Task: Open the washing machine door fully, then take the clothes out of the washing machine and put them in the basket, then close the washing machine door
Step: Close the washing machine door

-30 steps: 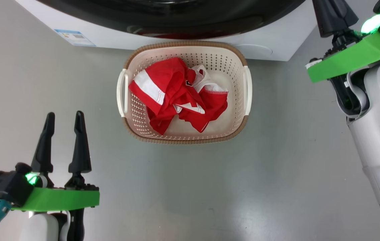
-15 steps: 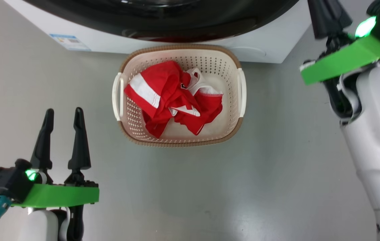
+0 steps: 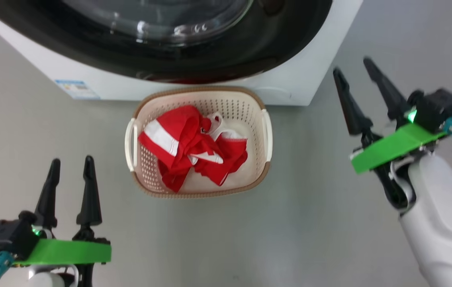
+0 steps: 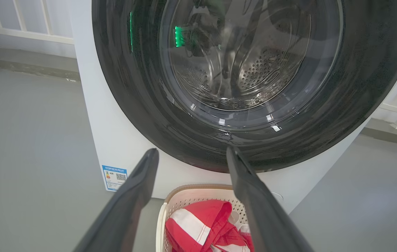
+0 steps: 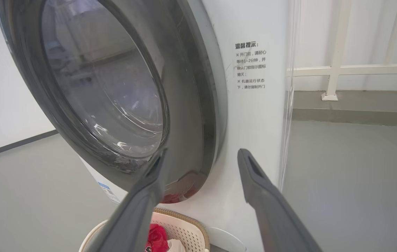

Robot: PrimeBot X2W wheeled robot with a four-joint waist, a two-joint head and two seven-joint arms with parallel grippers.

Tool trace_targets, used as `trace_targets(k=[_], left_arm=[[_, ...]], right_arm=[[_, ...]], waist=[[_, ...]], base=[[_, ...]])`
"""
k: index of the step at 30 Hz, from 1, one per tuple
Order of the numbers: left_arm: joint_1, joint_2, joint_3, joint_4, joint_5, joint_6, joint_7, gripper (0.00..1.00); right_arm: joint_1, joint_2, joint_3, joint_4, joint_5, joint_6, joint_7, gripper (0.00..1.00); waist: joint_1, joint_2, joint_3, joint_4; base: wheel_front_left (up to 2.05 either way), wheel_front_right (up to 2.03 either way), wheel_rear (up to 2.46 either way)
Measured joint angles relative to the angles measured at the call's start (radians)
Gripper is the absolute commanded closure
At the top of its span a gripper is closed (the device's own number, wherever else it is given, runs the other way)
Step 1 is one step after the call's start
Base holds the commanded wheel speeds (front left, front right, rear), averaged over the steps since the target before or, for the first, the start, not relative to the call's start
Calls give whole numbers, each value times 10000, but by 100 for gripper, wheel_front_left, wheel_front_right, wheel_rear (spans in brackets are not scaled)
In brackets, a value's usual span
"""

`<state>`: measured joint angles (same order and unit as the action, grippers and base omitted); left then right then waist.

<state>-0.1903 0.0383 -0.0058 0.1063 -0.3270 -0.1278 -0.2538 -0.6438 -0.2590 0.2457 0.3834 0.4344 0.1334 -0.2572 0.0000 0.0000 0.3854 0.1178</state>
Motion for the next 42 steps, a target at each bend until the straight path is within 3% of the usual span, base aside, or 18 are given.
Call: trace_targets(k=[20, 42], left_arm=[[1430, 324, 247, 453, 2, 2, 0, 0], [2782, 558, 510, 757, -12, 0, 2, 0]], right_arm=[[2964, -29, -337, -27, 12, -2, 2, 0], [4807, -48, -788, -157, 12, -2, 4, 0]], waist=[[-1, 0, -1990, -889], [0, 0, -3434, -1867]], base=[[0, 0, 0], [0, 0, 0]])
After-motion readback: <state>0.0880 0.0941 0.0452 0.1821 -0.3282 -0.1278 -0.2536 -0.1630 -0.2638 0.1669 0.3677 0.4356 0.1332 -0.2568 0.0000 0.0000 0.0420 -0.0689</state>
